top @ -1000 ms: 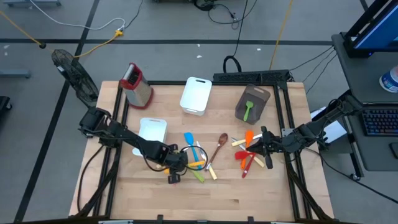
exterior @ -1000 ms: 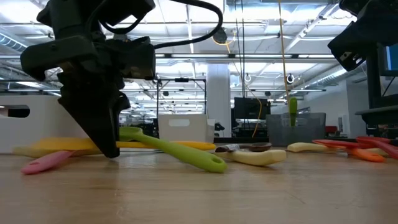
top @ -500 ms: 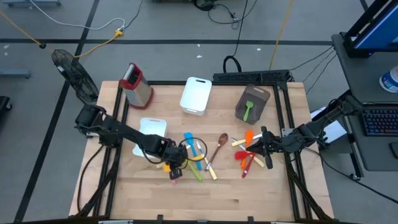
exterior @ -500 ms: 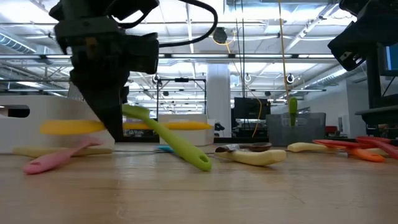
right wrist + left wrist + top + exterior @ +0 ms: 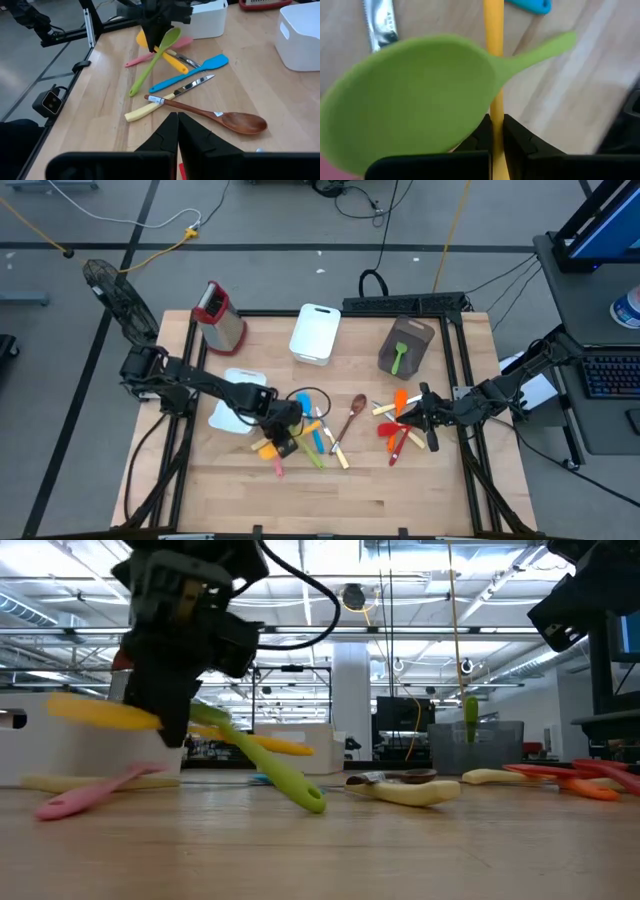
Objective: Pick & Place Kitchen Items
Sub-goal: Put the yellow spatula into the black bin
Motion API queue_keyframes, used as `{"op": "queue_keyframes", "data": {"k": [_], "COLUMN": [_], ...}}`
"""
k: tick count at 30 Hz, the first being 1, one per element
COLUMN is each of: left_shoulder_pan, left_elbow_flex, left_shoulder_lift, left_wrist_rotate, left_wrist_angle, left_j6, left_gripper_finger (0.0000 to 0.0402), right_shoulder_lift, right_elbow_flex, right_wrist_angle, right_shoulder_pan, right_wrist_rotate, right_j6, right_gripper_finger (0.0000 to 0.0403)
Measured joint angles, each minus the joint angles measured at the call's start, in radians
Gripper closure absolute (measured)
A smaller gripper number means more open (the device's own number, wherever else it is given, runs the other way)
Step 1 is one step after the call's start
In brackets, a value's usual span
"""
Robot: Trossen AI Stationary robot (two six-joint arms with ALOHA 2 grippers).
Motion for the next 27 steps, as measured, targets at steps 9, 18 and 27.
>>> {"op": "queue_keyframes", "data": {"k": [9,18,27], "left_shoulder_pan": [0.086,0.142,0.165], "left_elbow_flex": [0.129,0.238,0.288], "left_shoulder_lift": [0.000,0.000,0.000], "left_wrist_rotate": [0.187,0.172,0.158], "left_wrist_angle": [-0.002,-0.119,-0.122], "left_j6": [-0.136,-0.149,-0.100], "left_gripper_finger": [0.0392,0.0393,0.0393], "right_shoulder_lift": [0.000,0.000,0.000], "right_elbow_flex": [0.000,0.000,0.000], "right_wrist_angle": [-0.001,-0.002,0.004], "right_shoulder_pan": [0.000,0.000,0.000], "right_wrist_rotate": [-0.002,-0.003,-0.002], "right_j6": [-0.034,-0.060,-0.093], "right_gripper_finger": [0.0399,0.0399,0.0399]}}
